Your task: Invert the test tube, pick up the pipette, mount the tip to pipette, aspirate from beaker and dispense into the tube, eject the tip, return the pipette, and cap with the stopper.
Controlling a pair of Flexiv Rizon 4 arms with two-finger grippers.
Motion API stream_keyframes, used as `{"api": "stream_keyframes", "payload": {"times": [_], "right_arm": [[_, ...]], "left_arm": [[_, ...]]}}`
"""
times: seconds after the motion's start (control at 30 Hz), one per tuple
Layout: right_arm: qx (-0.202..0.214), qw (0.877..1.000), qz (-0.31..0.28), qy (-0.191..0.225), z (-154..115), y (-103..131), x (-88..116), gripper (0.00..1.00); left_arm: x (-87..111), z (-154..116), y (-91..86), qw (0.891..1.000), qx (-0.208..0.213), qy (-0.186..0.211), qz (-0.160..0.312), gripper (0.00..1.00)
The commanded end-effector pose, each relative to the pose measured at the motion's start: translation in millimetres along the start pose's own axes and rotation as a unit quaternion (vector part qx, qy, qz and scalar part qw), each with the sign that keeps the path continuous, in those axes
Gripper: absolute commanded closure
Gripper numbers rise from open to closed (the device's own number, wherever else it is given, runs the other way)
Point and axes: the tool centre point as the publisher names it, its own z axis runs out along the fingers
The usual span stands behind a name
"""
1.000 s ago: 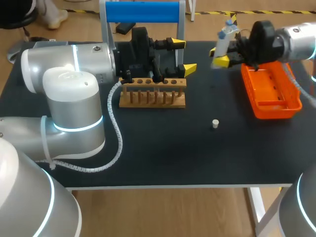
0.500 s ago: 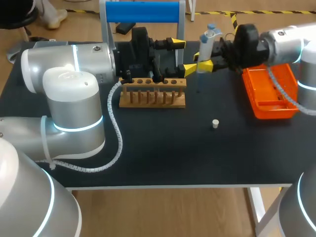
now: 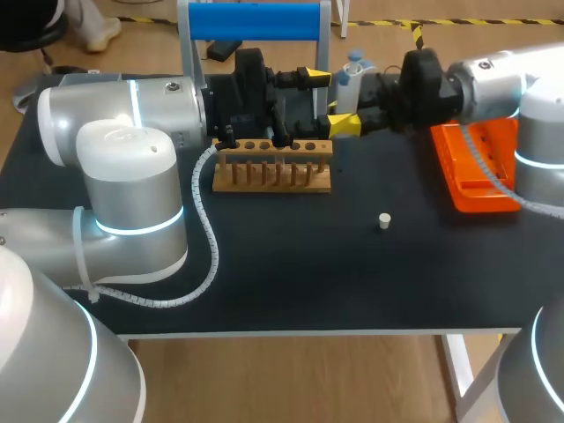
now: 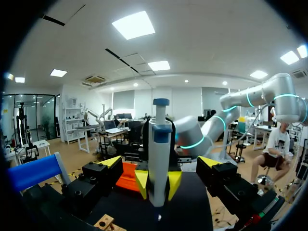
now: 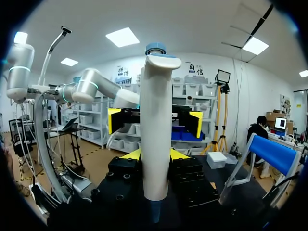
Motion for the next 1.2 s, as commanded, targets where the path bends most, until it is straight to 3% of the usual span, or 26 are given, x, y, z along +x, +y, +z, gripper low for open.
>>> {"api": "stream_keyframes", "payload": {"times": [0.03, 0.63, 1.2], "right_arm": [[0.003, 1.0, -0.001, -0.001, 8, -2, -4, 1.0], [-0.014, 0.998, -0.029, -0.048, 22, -3, -15, 1.0], [-0.02, 0.997, -0.03, -0.062, 24, -6, -20, 1.0]], "left_arm": [[1.3, 1, 1.8, 1.0, 0.004, -0.003, 0.001, 0.0], [1.3, 1, 1.8, 1.0, 0.004, -0.003, 0.001, 0.0], [1.3, 1, 1.8, 1.0, 0.004, -0.003, 0.001, 0.0]]}}
